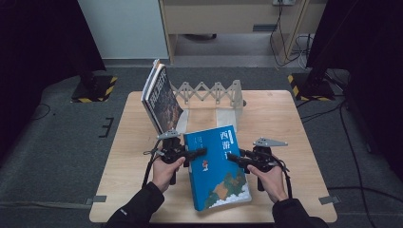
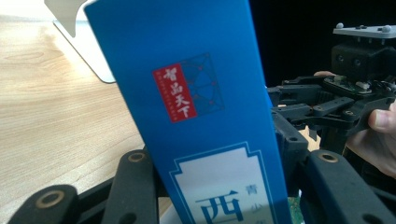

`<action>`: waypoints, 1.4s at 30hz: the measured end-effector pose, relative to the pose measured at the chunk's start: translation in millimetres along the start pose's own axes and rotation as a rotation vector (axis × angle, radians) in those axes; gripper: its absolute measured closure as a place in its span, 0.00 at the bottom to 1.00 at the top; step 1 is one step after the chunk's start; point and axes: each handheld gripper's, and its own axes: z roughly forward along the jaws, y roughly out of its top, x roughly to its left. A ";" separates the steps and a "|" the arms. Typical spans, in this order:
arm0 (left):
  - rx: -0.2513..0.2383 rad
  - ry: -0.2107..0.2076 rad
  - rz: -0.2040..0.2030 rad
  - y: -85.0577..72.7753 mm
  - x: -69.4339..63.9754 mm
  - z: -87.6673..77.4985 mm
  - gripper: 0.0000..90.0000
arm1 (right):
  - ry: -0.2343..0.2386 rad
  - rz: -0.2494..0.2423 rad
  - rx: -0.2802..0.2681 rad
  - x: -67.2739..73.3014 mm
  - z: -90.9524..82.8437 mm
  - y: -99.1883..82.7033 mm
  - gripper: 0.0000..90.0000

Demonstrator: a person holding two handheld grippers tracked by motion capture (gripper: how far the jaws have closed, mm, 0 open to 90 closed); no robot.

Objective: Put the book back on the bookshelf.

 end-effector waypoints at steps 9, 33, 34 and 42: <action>-0.062 -0.006 0.033 15.4 -6.2 -5.1 0.63 | -0.013 -0.006 -0.059 0.6 -2.7 11.2 0.65; -0.175 -0.066 0.195 16.7 -30.6 -8.5 0.59 | 0.016 -0.069 -0.187 -2.4 -17.5 10.9 0.61; -0.177 -0.065 0.198 16.2 -31.1 -8.3 0.58 | 0.019 -0.072 -0.188 -2.8 -17.9 10.6 0.61; -0.194 -0.027 0.246 12.2 -33.5 -6.5 0.55 | 0.021 -0.097 -0.189 -1.3 -20.7 10.4 0.63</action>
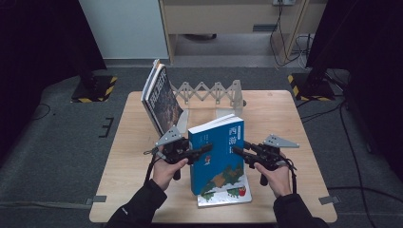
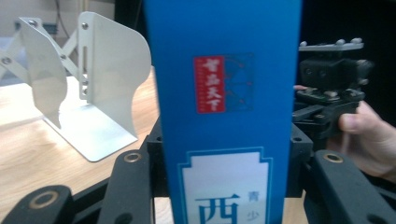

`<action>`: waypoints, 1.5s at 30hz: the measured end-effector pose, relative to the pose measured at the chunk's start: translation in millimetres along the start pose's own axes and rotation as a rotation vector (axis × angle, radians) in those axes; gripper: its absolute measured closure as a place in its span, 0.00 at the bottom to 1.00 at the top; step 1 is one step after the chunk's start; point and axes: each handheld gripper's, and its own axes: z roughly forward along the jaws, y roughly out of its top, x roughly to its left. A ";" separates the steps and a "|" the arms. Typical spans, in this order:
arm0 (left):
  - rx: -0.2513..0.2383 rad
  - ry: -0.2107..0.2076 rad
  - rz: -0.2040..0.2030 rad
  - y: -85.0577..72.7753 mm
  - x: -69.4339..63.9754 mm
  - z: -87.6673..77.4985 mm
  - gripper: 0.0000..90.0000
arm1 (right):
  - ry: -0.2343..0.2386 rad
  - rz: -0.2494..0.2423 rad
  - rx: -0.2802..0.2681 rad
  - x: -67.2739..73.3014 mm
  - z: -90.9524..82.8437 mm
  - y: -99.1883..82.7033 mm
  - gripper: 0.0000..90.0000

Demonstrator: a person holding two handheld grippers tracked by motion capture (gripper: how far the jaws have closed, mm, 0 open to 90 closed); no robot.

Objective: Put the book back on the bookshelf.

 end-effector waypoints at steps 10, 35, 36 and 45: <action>-0.010 0.010 -0.025 -2.5 5.4 1.8 0.52 | -0.001 -0.021 -0.001 1.0 0.0 0.2 0.64; -0.077 -0.010 0.000 11.5 -1.9 -1.1 0.63 | 0.038 -0.049 -0.037 10.6 10.1 8.0 0.66; -0.082 -0.008 0.004 10.6 -2.5 -0.8 0.63 | 0.043 -0.050 -0.042 10.1 9.6 7.3 0.66; -0.095 0.001 0.028 7.7 -8.6 1.6 0.63 | 0.053 -0.071 -0.042 8.7 5.2 4.3 0.64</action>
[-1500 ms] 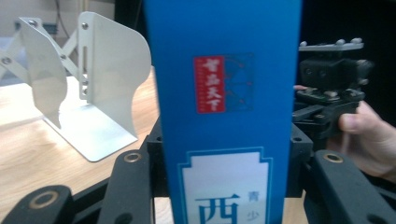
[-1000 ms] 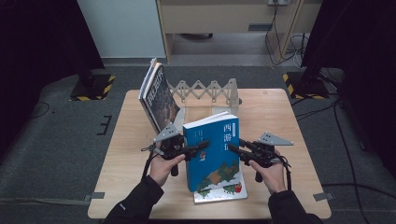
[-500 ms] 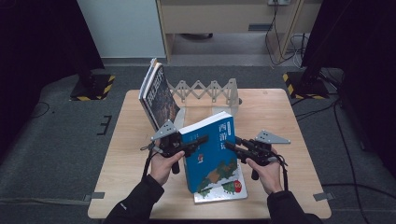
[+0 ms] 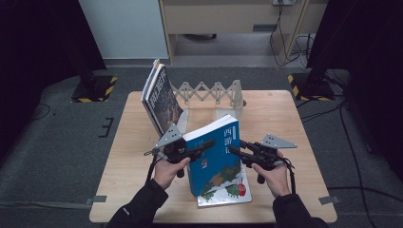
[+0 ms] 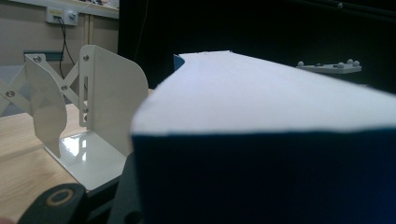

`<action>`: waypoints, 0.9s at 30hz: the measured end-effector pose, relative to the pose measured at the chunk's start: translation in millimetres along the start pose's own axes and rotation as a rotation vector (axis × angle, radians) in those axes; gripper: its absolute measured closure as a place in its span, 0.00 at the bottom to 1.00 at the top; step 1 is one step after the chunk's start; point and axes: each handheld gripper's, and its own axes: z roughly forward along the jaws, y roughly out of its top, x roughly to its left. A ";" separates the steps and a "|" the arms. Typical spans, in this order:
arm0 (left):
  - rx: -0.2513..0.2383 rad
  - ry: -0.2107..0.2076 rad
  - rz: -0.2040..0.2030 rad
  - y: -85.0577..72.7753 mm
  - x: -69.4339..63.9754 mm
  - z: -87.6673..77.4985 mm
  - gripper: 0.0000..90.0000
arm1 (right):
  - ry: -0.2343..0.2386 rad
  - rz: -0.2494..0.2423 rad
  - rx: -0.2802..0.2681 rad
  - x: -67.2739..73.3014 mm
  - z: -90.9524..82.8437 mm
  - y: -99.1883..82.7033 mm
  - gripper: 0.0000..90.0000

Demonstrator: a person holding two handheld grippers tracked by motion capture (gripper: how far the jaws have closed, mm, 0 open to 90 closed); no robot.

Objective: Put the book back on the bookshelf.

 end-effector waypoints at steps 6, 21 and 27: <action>-0.005 0.005 -0.015 -0.8 -1.8 0.2 0.65 | -0.001 0.006 -0.008 0.0 -1.3 -1.6 0.64; 0.042 0.007 -0.034 6.2 -1.0 -3.8 0.67 | -0.125 0.017 0.065 -23.9 -23.6 -8.9 0.49; 0.059 0.038 -0.083 9.0 2.0 -7.0 0.67 | -0.258 0.039 0.123 -42.8 -38.4 -17.4 0.47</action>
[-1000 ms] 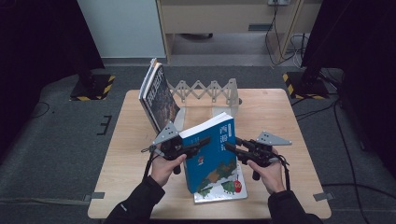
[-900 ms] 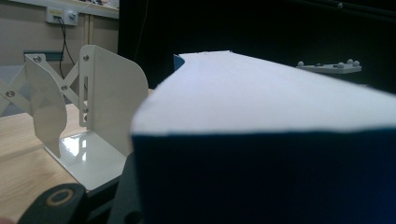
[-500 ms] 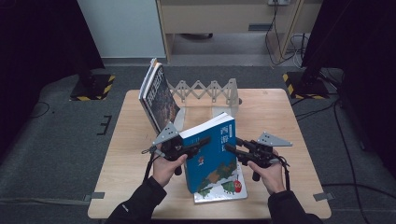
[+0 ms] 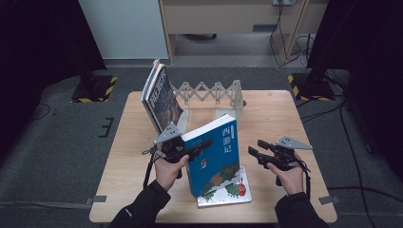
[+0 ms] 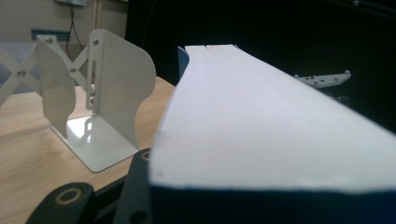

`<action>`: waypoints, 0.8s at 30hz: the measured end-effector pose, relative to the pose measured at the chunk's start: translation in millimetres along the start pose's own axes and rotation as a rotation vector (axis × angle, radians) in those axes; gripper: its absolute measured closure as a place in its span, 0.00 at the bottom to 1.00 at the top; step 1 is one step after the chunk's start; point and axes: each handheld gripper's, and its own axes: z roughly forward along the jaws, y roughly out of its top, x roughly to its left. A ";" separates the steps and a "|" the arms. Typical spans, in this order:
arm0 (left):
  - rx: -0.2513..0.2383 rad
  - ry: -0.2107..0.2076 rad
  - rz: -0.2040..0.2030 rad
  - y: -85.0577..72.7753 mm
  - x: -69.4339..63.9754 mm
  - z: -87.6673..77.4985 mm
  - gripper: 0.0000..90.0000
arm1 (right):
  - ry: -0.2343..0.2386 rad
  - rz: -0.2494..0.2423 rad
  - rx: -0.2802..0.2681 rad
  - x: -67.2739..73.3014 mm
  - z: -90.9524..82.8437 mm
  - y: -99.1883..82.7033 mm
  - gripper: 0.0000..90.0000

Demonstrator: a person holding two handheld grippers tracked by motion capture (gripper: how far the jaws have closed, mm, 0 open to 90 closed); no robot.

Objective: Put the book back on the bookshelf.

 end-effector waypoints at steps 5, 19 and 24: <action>0.020 0.013 -0.015 9.6 3.3 -8.0 0.67 | -0.127 -0.017 0.102 -13.8 0.1 -9.6 0.43; -0.039 0.152 -0.034 38.5 23.7 -49.7 0.67 | -0.261 -0.050 0.255 -39.4 0.4 -25.5 0.38; -0.040 0.205 0.000 47.5 25.6 -53.4 0.67 | -0.293 -0.058 0.321 -48.1 3.9 -34.4 0.34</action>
